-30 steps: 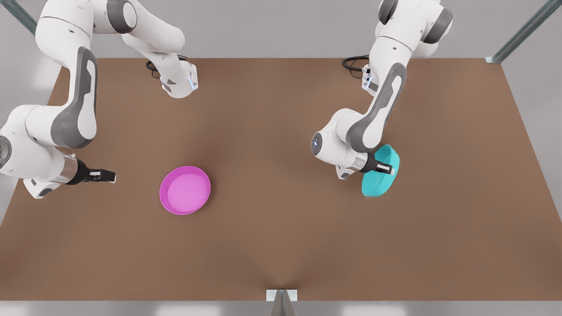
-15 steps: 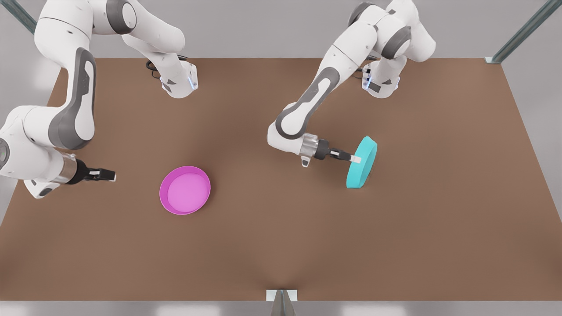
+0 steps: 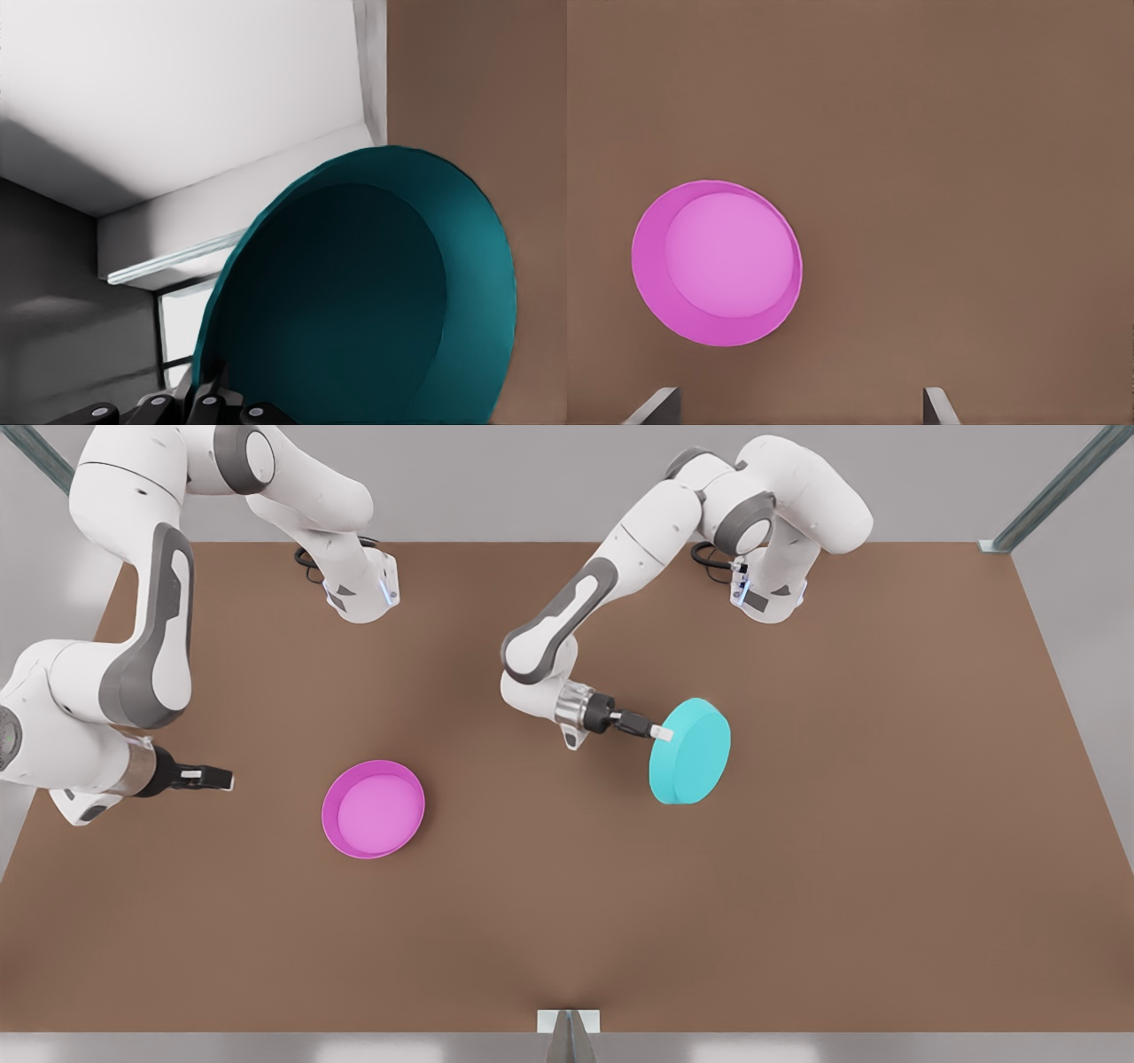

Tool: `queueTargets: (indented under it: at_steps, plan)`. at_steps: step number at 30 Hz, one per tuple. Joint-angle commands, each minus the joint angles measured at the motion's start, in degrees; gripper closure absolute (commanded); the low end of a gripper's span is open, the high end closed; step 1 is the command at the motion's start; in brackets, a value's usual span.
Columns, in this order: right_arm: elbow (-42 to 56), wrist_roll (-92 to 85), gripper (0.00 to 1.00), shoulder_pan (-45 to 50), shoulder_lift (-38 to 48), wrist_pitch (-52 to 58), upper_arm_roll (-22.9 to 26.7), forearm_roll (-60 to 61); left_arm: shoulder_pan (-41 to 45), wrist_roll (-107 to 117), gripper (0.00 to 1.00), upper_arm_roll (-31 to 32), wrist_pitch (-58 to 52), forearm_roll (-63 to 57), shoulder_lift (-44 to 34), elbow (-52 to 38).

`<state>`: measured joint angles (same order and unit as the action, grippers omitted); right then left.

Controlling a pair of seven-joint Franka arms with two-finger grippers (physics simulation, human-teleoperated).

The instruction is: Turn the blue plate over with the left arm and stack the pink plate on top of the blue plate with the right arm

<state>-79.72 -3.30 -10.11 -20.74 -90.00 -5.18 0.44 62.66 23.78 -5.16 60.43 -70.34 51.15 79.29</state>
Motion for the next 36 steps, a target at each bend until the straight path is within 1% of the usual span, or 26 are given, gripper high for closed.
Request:
queueTargets:
  at_steps: [1, 5, 8, 10, 14, 21, 25, 26, 27, 28, 29, 32, 36]
  plan:
    - [0.0, 0.0, 0.0, 0.0, 0.0, -0.1, 0.0, 0.0, 0.0, 0.1, 0.79, 0.0, 0.0, 2.4, 0.1, -0.1]
    - [0.0, 0.0, 0.0, 0.3, 0.0, -0.1, 0.0, 0.0, 1.4, 1.8, 0.79, -0.6, -0.5, 2.8, 1.9, -1.1]
    - [0.0, 0.0, 0.0, 0.4, 0.0, 0.0, 0.0, 0.0, 3.3, 1.7, 0.79, -1.7, -0.3, 3.3, 3.2, -4.4]
    - [0.0, 0.2, 0.0, 0.5, 0.0, 0.1, 0.0, 0.0, 4.0, 1.7, 0.79, -1.9, -0.5, 3.2, 5.7, -7.9]
    - [-0.1, 0.2, 0.0, 0.6, 0.0, 0.1, 0.0, 0.0, 4.9, 1.7, 0.79, -3.4, 0.0, 3.2, 7.9, -9.7]
    - [-0.1, 0.1, 0.0, 0.6, 0.0, 0.1, 0.0, -0.1, 4.9, 3.7, 0.79, -3.4, 0.0, 3.3, 11.0, -9.7]
    - [-0.1, 0.3, 0.0, 0.7, -0.1, 0.0, -0.1, -0.1, 4.7, 4.2, 0.78, -3.4, 0.1, 4.0, 11.4, -9.2]
    - [-0.1, 0.3, 0.0, 0.7, -0.1, 0.0, -0.1, -0.1, 4.6, 4.2, 0.73, -3.4, 0.1, 4.0, 11.7, -9.1]
    - [-0.1, 0.2, 0.0, 0.6, -0.1, 0.1, -0.1, -0.1, 4.6, 4.7, 0.73, -3.4, 0.1, 4.0, 12.0, -9.1]
    - [-0.1, 0.1, 0.0, 0.4, -0.2, 0.0, -0.1, 0.0, 4.5, 5.0, 0.66, -3.4, 0.1, 4.0, 12.0, -9.1]
    - [0.0, 0.1, 0.0, 0.4, -0.2, 0.0, -0.1, 0.0, 4.5, 5.0, 0.0, -3.4, 0.2, 4.0, 12.0, -9.0]
    - [0.1, 0.1, 0.0, 0.4, -0.2, -0.1, -0.2, 0.3, 4.4, 7.9, 0.0, -3.4, 0.7, 5.0, 12.0, -9.1]
    - [0.2, 0.1, 0.0, 0.1, -0.4, -0.1, -0.2, 0.5, 4.7, 21.3, 0.0, -4.7, 6.0, 14.5, 11.7, -11.3]
